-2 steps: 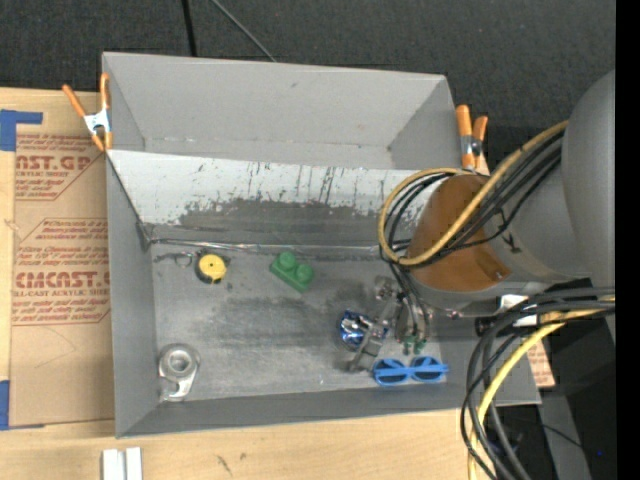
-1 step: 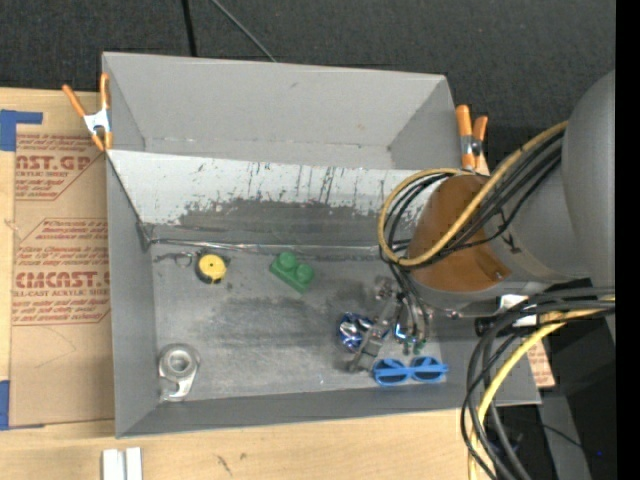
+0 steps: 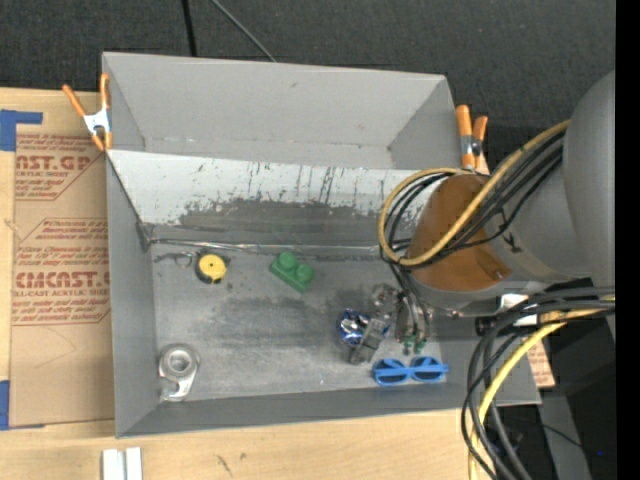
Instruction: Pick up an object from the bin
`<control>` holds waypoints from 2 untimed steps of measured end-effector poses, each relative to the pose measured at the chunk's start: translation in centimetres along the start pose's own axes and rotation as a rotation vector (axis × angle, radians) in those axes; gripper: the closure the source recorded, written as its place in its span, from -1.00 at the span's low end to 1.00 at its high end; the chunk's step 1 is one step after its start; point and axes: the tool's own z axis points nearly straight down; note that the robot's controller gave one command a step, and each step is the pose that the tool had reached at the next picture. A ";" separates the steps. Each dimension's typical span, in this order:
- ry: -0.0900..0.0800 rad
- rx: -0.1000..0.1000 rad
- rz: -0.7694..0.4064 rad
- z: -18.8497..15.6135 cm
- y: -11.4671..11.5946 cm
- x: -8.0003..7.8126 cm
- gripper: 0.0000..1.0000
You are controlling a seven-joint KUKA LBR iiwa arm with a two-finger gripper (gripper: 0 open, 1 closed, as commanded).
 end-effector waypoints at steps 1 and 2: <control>-0.002 -0.002 0.000 -1.5 0.0 0.0 1.00; -0.003 -0.002 -0.001 -3.8 0.1 0.0 1.00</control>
Offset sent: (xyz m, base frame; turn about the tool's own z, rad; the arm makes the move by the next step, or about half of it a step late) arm 0.0000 0.0000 0.0144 0.0000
